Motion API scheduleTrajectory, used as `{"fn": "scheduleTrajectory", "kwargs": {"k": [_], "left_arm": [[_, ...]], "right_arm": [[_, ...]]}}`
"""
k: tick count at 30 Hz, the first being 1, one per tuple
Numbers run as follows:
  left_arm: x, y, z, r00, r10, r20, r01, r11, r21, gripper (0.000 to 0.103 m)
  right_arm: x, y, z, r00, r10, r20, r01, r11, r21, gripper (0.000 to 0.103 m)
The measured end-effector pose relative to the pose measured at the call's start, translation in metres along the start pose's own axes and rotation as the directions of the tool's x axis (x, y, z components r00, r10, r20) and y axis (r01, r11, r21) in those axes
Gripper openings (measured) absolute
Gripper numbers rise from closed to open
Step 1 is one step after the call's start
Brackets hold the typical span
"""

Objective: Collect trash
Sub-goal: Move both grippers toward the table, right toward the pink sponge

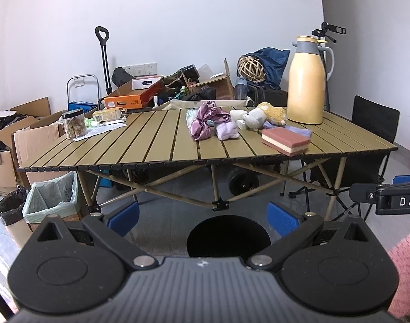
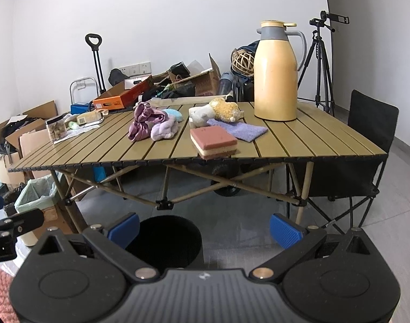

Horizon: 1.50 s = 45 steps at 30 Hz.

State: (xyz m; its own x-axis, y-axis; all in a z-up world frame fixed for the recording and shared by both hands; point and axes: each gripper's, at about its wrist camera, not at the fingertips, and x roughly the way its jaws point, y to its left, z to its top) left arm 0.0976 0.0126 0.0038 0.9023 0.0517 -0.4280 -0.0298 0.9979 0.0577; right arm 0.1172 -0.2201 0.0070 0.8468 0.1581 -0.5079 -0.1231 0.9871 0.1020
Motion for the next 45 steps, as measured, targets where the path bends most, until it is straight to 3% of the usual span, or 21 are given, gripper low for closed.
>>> {"fn": "scheduleTrajectory", "kwargs": {"k": [14, 35, 45], "left_arm": [[0.062, 0.013, 0.033, 0.997, 0.071, 0.029, -0.07, 0.997, -0.026, 0.103], [0.169, 0.009, 0.078, 0.998, 0.055, 0.034, -0.054, 0.998, -0.039, 0.103], [0.21, 0.012, 0.093, 0.996, 0.079, 0.028, -0.077, 0.995, -0.063, 0.103]], "right_arm": [[0.07, -0.003, 0.034, 0.999, 0.011, 0.031, -0.011, 1.0, 0.002, 0.103], [0.183, -0.017, 0.086, 0.997, -0.015, 0.081, 0.016, 1.0, -0.006, 0.103], [0.241, -0.016, 0.089, 0.994, 0.01, 0.107, -0.007, 1.0, -0.03, 0.103]]}}
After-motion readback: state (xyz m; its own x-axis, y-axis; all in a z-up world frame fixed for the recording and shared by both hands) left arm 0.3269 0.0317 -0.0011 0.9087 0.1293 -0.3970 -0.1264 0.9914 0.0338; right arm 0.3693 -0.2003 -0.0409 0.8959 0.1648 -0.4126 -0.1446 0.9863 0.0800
